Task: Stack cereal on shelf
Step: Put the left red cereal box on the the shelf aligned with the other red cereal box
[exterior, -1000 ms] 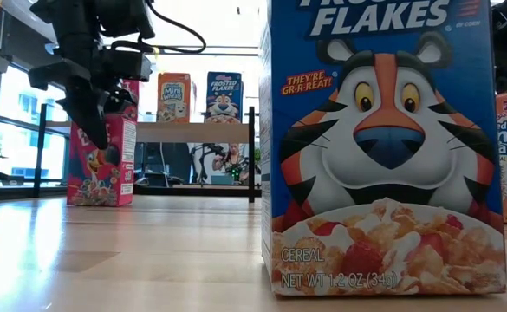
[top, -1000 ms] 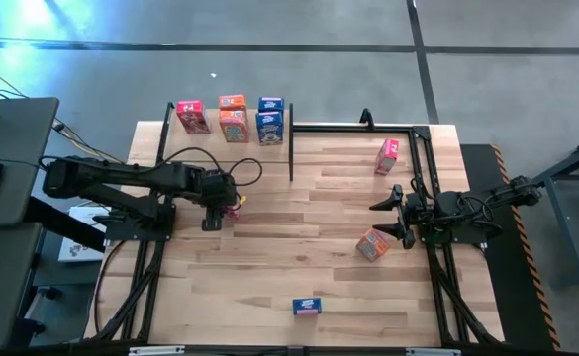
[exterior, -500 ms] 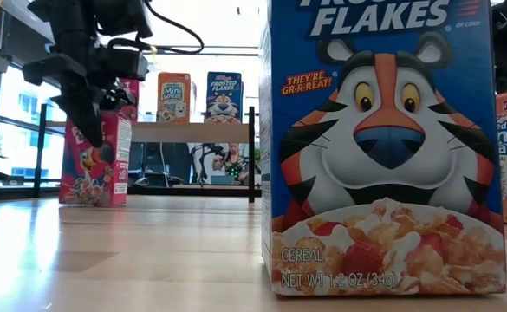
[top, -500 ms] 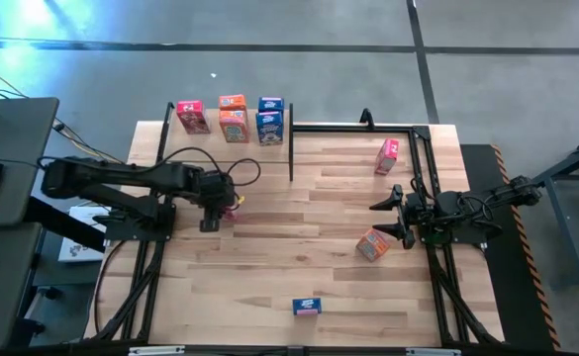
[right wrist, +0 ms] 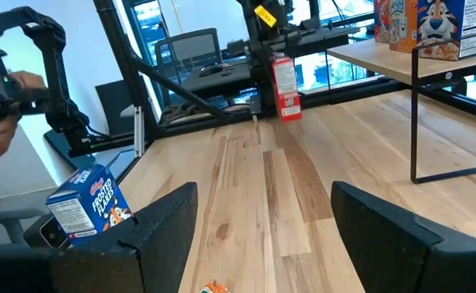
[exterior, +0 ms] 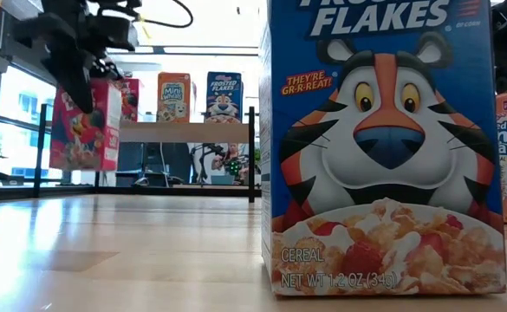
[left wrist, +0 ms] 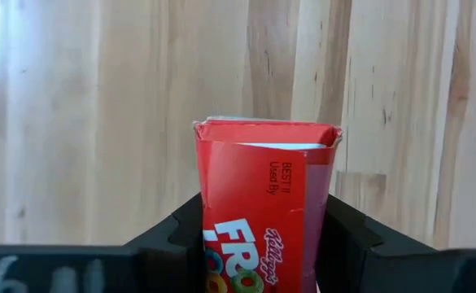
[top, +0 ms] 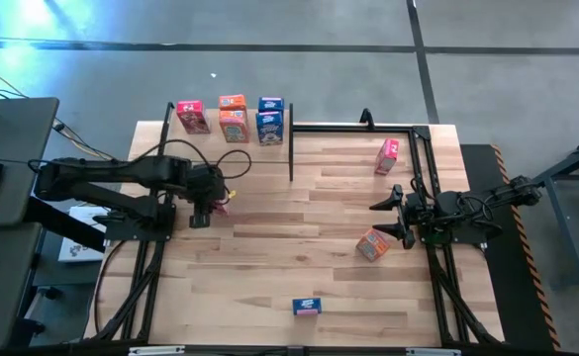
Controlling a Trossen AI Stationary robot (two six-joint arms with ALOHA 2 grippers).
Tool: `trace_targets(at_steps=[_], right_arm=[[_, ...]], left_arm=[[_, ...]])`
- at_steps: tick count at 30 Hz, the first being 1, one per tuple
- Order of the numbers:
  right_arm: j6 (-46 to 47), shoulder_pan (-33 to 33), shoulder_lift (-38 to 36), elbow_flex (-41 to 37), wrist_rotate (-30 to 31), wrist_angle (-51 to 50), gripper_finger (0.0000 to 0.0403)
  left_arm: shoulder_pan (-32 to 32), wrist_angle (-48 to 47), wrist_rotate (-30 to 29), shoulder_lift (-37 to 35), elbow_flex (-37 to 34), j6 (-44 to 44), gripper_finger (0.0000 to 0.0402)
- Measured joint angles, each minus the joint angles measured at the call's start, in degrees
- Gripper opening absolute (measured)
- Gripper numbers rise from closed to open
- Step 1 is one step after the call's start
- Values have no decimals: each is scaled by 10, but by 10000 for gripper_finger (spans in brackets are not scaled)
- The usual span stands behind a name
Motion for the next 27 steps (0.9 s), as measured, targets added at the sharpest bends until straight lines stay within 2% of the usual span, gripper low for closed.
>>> trace_targets(at_steps=[9,16,21,27], right_arm=[[0,0,0,0,0,0,275],[0,0,0,0,0,0,275],[0,0,0,0,0,0,275],[0,0,0,0,0,0,275]], left_arm=[[0,-111,-53,-8,96,4,145],[10,-173,-144,-8,179,74,145],[47,-186,-181,-8,220,126,145],[125,-187,-186,-8,246,210,145]])
